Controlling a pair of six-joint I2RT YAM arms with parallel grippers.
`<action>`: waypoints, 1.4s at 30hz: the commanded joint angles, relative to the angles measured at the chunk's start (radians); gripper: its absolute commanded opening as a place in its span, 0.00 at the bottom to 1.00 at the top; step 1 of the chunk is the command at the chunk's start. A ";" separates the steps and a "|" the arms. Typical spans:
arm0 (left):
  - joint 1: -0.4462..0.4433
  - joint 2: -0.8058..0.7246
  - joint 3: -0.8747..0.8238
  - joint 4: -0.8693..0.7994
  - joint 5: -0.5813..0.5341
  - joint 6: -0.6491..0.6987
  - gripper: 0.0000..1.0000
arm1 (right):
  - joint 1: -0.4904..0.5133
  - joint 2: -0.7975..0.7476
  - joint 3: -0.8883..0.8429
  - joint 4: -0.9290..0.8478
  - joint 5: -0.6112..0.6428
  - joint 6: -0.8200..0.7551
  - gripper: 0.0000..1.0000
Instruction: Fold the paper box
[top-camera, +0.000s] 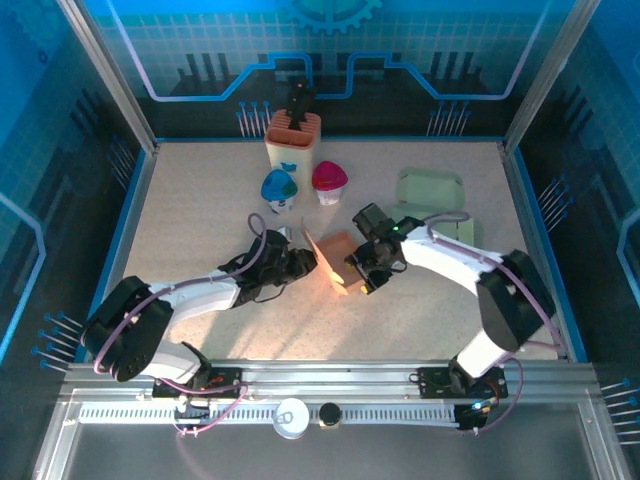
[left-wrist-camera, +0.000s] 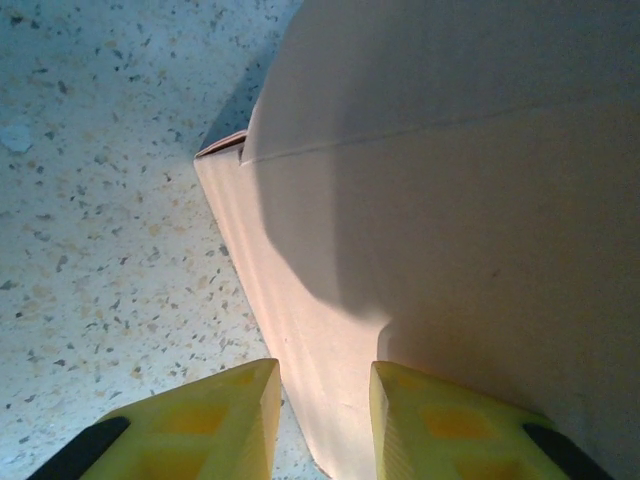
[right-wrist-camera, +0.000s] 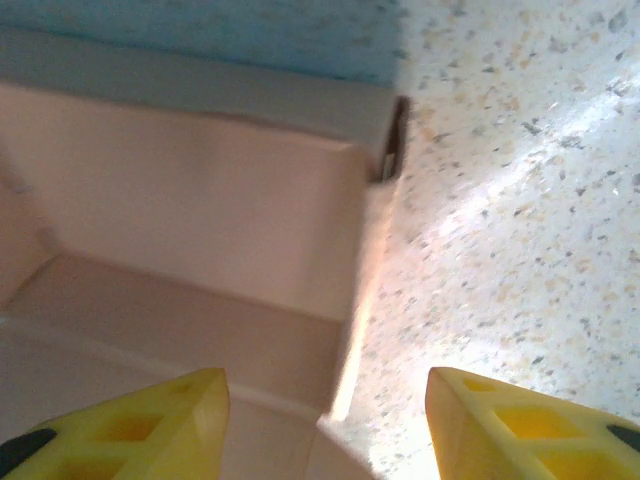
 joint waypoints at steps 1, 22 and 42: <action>-0.010 -0.023 0.040 -0.048 -0.016 0.028 0.30 | 0.022 -0.133 -0.006 -0.073 0.176 -0.115 0.56; -0.013 0.051 0.106 -0.057 -0.001 0.044 0.31 | 0.085 -0.065 0.219 0.060 -0.010 -1.325 0.61; -0.014 0.050 0.139 -0.117 -0.015 0.074 0.34 | 0.082 0.103 0.324 0.067 0.009 -1.199 0.18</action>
